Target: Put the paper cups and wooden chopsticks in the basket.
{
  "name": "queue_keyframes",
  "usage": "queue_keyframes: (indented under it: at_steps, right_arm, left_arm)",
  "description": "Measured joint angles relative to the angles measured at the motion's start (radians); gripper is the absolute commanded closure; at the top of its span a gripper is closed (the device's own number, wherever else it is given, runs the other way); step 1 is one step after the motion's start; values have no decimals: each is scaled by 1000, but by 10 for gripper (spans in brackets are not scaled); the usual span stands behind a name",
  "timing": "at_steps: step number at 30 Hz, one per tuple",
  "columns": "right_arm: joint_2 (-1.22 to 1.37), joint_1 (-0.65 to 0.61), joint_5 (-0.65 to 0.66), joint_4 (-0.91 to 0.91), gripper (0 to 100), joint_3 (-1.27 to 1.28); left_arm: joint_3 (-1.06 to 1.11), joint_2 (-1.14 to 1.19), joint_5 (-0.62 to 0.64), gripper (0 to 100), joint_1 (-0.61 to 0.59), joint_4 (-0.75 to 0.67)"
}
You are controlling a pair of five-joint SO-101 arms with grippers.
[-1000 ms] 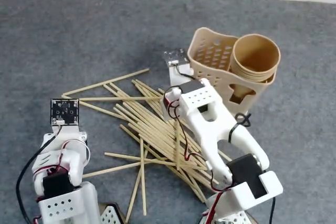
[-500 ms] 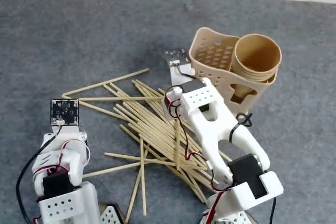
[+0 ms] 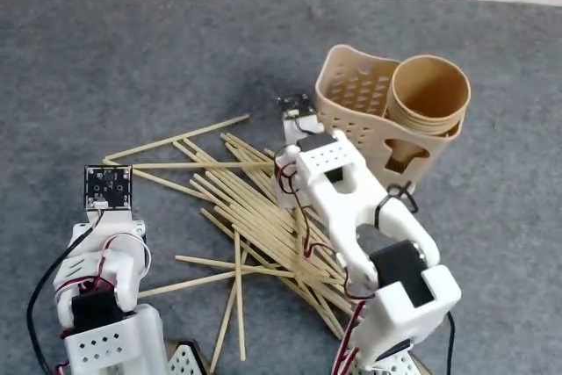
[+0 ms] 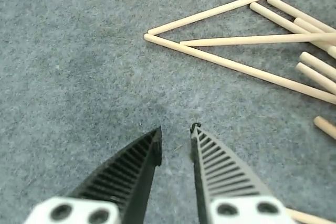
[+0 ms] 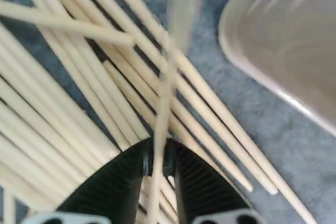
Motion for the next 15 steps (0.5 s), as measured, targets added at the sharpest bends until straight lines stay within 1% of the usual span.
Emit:
queue_keyframes:
  at_steps: [9, 15]
  right_arm:
    - [-15, 0, 0, 66, 992, -21]
    - [-219, 2, 0, 72, 992, 12]
  left_arm:
    - [0, 0, 0, 891, 0, 0]
    - [0, 0, 0, 891, 0, 0]
